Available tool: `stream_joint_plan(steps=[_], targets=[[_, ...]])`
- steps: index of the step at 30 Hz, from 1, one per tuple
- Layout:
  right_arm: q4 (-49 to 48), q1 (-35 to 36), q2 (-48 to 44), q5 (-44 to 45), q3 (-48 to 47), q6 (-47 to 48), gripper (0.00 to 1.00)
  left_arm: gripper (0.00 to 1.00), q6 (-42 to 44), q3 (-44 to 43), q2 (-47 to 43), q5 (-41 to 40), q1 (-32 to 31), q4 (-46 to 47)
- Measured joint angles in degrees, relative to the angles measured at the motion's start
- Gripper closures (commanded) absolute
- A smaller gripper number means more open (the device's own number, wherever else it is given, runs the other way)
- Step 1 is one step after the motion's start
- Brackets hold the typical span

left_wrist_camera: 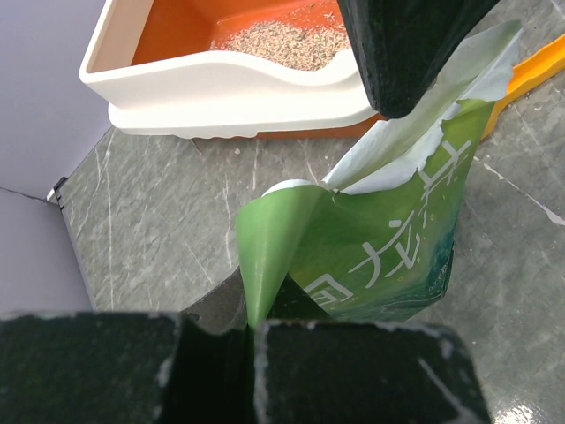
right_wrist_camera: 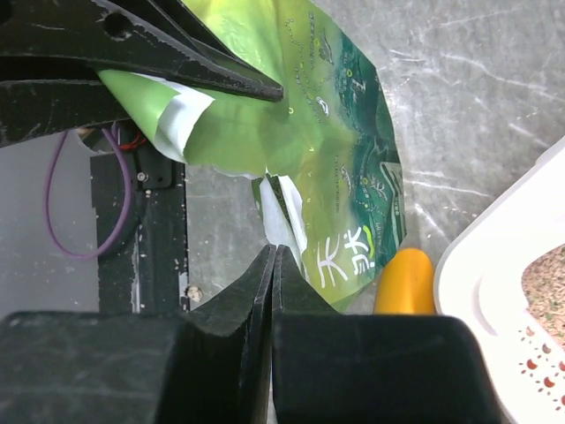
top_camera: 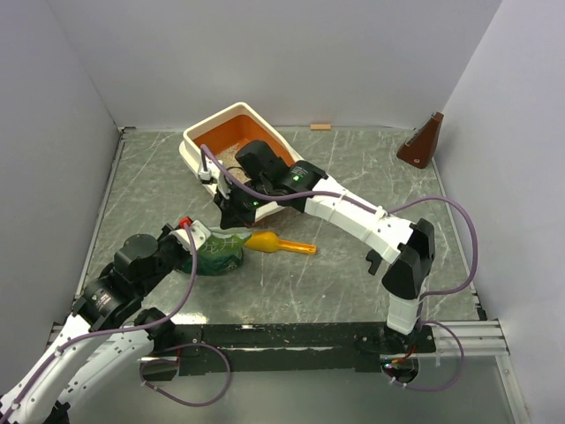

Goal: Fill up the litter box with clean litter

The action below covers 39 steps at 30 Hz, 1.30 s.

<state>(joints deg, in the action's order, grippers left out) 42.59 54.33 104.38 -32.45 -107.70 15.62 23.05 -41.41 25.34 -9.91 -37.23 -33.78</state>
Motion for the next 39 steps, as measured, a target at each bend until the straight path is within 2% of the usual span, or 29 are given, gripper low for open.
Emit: stream_joint_plan(steps=[21, 30, 39], targets=[[-3.3, 0.0, 2.3, -2.0, 2.0, -3.6, 1.0, 0.99, 0.0, 0.0, 0.5, 0.0, 0.0, 0.1], [-6.0, 0.0, 4.6, 1.5, 3.1, -5.6, 1.0, 0.99, 0.0, 0.0, 0.9, -0.1, 0.0, 0.1], [-6.0, 0.2, 5.6, 4.8, 3.2, -4.1, 1.0, 0.99, -0.2, 0.0, 5.0, -1.1, 0.0, 3.1]])
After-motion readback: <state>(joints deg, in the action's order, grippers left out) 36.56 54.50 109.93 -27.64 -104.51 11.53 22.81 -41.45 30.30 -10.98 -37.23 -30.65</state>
